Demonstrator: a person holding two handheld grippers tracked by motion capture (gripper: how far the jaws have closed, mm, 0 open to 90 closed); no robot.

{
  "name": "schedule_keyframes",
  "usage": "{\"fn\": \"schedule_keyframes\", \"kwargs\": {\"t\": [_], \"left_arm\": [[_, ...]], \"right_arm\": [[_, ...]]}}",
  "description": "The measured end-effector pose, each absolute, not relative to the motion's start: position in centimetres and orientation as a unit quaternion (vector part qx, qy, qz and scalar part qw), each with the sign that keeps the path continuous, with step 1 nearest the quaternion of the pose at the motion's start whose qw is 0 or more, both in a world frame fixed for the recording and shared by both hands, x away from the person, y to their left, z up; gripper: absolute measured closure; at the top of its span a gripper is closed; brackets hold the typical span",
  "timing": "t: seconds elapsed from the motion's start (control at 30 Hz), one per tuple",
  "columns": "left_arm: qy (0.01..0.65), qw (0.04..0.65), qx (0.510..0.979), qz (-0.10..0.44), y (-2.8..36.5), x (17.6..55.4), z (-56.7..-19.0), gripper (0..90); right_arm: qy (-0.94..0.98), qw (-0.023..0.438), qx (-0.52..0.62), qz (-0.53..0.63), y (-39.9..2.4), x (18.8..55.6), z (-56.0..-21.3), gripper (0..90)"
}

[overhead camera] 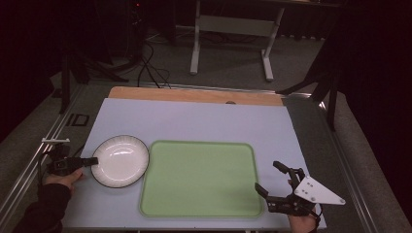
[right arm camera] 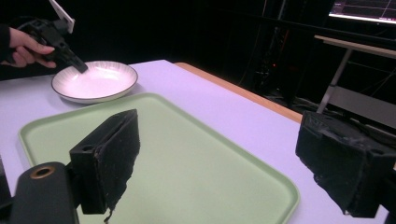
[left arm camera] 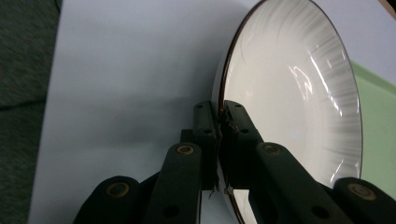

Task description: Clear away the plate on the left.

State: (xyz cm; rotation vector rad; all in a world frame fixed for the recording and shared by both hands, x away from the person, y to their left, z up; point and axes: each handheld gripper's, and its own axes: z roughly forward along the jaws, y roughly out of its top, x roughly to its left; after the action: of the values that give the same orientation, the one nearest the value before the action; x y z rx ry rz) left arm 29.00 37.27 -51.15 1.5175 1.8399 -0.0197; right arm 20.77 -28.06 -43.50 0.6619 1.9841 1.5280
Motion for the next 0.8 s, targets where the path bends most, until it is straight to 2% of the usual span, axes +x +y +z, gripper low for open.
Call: {"fn": "schedule_keyframes", "kwargs": {"t": [0.47,0.8], "left_arm": [[0.714,0.384,0.586,0.015,37.2,28.5,-49.2,85.3],[0.707,0.399,0.584,0.007,36.9,28.5,-48.2,85.2]], "right_arm": [[0.734,0.274,0.253,0.568,-28.2,20.9,-43.5,13.5],[0.733,0.274,0.257,0.567,-28.3,21.0,-43.6,13.6]]}}
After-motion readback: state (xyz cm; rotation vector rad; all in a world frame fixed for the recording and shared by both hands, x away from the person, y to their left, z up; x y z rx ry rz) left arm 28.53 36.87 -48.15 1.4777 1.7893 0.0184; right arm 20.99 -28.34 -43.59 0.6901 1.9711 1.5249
